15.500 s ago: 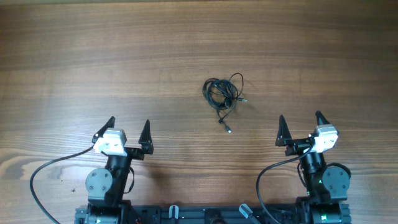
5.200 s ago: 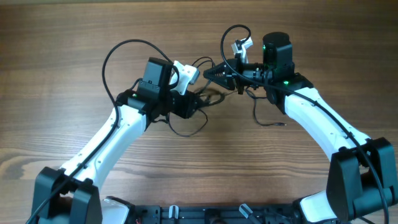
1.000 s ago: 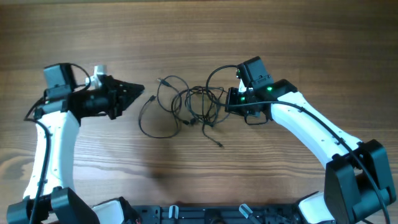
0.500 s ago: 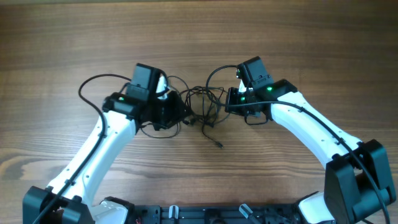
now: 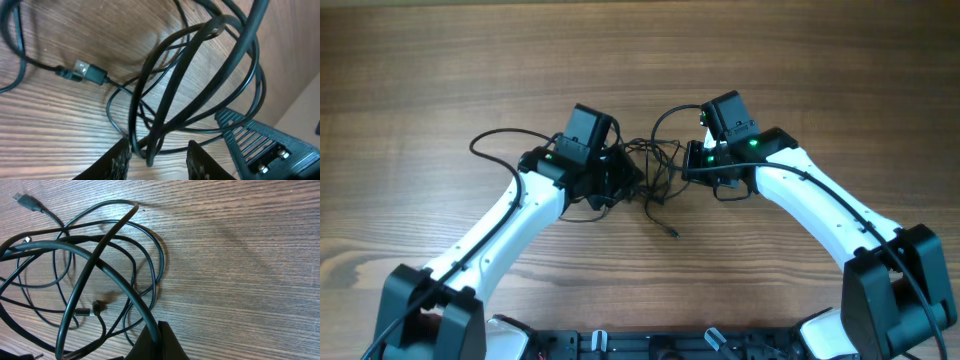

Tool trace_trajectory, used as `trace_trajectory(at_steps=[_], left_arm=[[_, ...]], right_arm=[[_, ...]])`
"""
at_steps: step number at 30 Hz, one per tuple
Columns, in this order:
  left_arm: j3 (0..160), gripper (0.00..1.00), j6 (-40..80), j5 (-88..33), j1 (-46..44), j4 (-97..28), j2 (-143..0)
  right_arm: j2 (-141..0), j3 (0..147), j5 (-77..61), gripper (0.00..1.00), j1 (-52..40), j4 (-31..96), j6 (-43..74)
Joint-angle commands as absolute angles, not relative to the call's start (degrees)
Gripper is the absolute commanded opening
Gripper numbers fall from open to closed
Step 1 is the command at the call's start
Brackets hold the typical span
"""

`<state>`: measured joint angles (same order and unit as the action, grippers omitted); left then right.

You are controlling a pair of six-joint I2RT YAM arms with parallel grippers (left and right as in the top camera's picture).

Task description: Untangle cables

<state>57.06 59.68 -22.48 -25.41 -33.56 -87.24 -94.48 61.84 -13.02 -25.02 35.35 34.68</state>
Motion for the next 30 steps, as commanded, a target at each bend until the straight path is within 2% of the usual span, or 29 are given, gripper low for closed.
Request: trace_trajectory(at_steps=[1,6,12,13,16,18,21,26,30], left_arm=[[57.10,0.38,60.49,-25.91,-25.67,-30.11,-87.77],[57.12,0.38,60.49,-31.68,-25.65,-28.91,-87.77],[57.12,0.34,60.42,-32.08,-25.61,-30.24,-87.77],[57.12,0.32,60.25,-31.92,-25.61,-30.20,-87.77],[57.12,0.14,60.25,-27.49,-25.61,-30.39,-87.77],[57.10,0.06,60.20,-25.21,-25.61,-30.46,-87.77],[57.12,0.04,57.74,-23.75,-24.40,-30.50,-87.74],[57.12,0.04,48.88,-30.15,-12.05,-33.76,-84.62],[57.12,0.04,42.00,-46.54,2.59,-34.13,-83.15]], right_arm=[[-94.39,61.39,-12.88,0.04,-25.17,35.27,34.63],[-94.39,61.39,-12.86,0.04,-25.17,35.24,34.61],[-94.39,61.39,-12.88,0.04,-25.17,35.27,34.63],[-94.39,61.39,-12.88,0.04,-25.17,35.27,34.63],[-94.39,61.39,-12.88,0.04,-25.17,35.31,34.63],[-94.39,61.39,-12.88,0.04,-25.17,35.46,34.54],[-94.39,61.39,-12.86,0.04,-25.17,35.51,34.52],[-94.39,61.39,-12.82,0.04,-25.17,35.88,34.52],[-94.39,61.39,-12.82,0.04,-25.17,35.83,34.54]])
